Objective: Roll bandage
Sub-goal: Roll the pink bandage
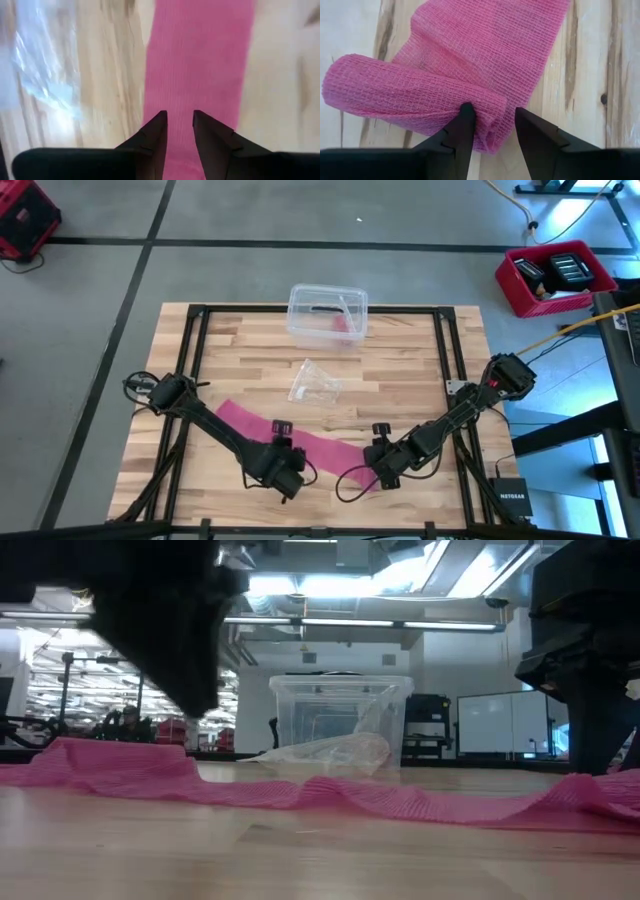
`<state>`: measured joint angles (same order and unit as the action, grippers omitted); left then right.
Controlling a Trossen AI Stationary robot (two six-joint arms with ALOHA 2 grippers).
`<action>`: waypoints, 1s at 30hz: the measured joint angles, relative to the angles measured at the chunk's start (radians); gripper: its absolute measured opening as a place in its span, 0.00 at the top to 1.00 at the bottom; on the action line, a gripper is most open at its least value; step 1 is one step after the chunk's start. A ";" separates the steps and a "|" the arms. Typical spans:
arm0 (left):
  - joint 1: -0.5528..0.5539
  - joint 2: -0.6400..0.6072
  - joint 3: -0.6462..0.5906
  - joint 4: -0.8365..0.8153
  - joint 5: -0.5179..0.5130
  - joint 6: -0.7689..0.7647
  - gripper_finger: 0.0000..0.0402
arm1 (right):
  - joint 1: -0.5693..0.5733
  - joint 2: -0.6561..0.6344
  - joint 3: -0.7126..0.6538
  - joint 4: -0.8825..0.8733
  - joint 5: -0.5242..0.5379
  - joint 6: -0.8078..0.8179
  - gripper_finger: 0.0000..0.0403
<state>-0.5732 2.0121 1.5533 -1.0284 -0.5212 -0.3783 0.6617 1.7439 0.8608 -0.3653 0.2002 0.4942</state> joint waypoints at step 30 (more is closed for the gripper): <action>0.225 0.145 -0.088 0.758 0.387 0.258 0.78 | 0.000 -0.082 0.069 -0.058 0.071 -0.076 0.62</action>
<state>-0.3477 2.1574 1.4654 -0.2703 -0.1341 -0.1199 0.6617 1.6623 0.9296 -0.4231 0.2713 0.4181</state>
